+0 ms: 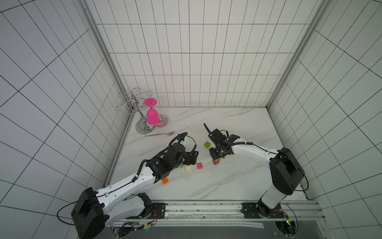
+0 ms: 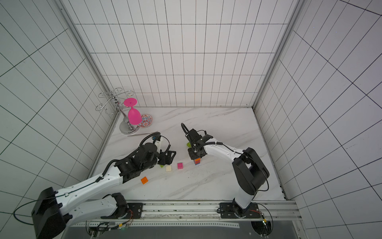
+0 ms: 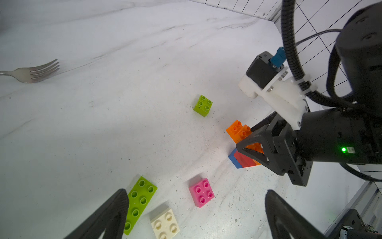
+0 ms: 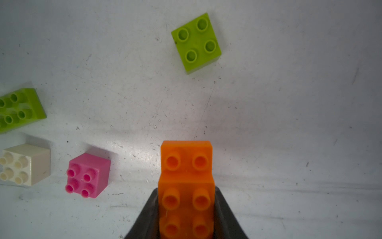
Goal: Assemble the letter r with lego
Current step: Assemble the lego brick with the lego brick, then place the lego brick at the center of the board.
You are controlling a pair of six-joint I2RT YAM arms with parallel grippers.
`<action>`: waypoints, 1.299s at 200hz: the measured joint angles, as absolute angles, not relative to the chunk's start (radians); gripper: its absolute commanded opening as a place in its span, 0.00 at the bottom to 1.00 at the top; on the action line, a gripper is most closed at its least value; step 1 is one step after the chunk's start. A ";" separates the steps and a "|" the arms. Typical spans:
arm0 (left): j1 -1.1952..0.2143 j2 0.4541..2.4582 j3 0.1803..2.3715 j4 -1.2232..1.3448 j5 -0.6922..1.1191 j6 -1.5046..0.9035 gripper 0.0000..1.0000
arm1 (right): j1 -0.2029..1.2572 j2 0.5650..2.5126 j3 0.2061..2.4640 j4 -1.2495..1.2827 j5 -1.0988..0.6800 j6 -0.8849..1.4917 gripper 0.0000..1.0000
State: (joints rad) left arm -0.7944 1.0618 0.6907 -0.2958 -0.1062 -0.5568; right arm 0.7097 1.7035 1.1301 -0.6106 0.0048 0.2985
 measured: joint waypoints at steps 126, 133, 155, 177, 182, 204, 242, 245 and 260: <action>-0.628 1.330 1.037 -0.451 -0.045 -0.492 0.98 | 0.360 1.718 1.215 -0.584 -0.537 0.327 0.00; -0.632 1.378 1.081 -0.471 -0.035 -0.483 0.98 | 0.327 1.737 1.224 -0.572 -0.577 0.329 0.00; -0.657 1.483 1.165 -0.513 -0.028 -0.459 0.98 | 0.263 1.789 1.238 -0.558 -0.649 0.332 0.00; -0.693 1.526 1.185 -0.542 -0.017 -0.443 0.98 | 0.225 1.846 1.257 -0.554 -0.709 0.336 0.00; -0.701 1.534 1.188 -0.547 -0.013 -0.440 0.98 | 0.220 1.858 1.261 -0.552 -0.717 0.336 0.00; -0.719 1.558 1.192 -0.556 0.010 -0.434 0.98 | 0.211 1.894 1.265 -0.541 -0.738 0.336 0.11; -0.726 1.578 1.190 -0.558 0.049 -0.436 0.98 | 0.204 1.914 1.263 -0.522 -0.748 0.337 0.34; -0.726 1.578 1.189 -0.556 0.051 -0.437 0.98 | 0.202 1.914 1.263 -0.519 -0.748 0.337 0.36; -0.732 1.578 1.176 -0.544 0.066 -0.442 0.98 | 0.189 1.914 1.257 -0.505 -0.747 0.341 0.41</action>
State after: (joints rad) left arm -0.7319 1.5780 1.1759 -0.5442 0.0662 -0.4416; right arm 0.1890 1.9137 1.2572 -0.5045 -0.7467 0.3408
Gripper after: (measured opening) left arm 0.982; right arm 0.378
